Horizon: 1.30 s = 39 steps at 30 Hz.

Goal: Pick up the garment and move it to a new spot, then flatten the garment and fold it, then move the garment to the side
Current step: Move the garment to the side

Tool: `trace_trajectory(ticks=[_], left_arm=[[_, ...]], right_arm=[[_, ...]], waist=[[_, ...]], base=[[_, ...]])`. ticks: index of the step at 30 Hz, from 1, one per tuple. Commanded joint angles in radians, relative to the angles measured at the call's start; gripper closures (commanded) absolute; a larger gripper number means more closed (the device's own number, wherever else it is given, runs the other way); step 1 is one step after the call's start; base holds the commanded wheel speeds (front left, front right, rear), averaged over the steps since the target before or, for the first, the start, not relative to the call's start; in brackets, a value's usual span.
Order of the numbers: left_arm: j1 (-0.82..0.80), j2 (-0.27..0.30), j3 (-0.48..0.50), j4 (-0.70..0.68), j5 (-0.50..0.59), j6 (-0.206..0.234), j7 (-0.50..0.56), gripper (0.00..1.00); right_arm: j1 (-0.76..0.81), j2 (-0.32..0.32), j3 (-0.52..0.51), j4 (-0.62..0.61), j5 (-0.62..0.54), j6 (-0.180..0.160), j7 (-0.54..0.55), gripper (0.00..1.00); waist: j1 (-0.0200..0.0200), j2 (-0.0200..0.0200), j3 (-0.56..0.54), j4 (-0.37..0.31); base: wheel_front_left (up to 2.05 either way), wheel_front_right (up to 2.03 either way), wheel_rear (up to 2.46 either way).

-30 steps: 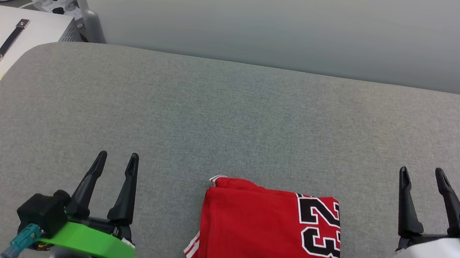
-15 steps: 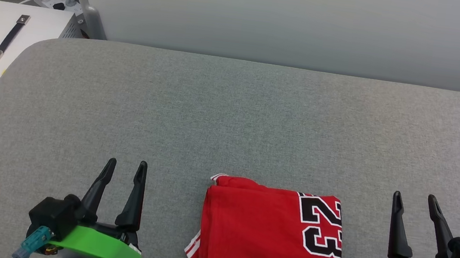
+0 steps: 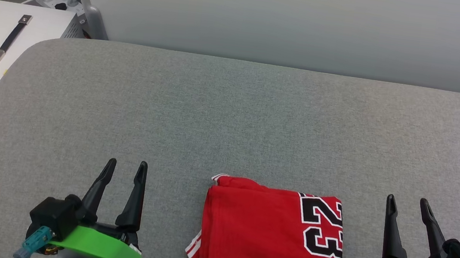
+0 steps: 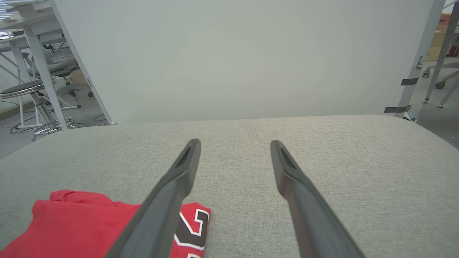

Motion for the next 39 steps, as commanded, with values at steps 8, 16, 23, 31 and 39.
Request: trace_trajectory(ticks=[8,16,23,31,39], left_arm=[[-0.003,-0.014,0.008,-0.003,0.001,-0.003,-0.006,0.00],[-0.017,-0.017,0.001,-0.007,0.003,-0.003,-0.006,0.00],[-0.034,-0.013,-0.012,-0.006,0.002,-0.003,-0.006,0.00],[-0.061,-0.011,-0.021,-0.002,0.002,-0.003,-0.006,0.00],[-0.072,-0.011,-0.029,0.000,0.001,-0.003,-0.006,0.00]], right_arm=[[-0.024,0.001,0.026,-0.015,0.003,-0.001,0.093,0.00],[-0.050,-0.060,0.090,-0.105,0.107,-0.001,0.600,0.00],[-0.048,-0.048,0.043,-0.189,0.167,-0.001,1.100,0.00],[-0.079,-0.021,0.016,-0.174,0.100,-0.001,1.246,0.00],[-0.089,-0.008,0.025,-0.093,0.079,-0.001,1.224,0.00]], waist=[[0.0000,0.0000,0.009,-0.001],[0.0000,0.0000,0.033,0.013],[0.0000,0.0000,0.065,0.045],[0.0000,0.0000,0.104,0.092],[0.0000,0.0000,0.124,0.122]], base=[[0.00,0.00,0.00],[0.00,0.00,0.00],[0.00,0.00,0.00],[0.00,0.00,0.00],[0.00,0.00,0.00]])
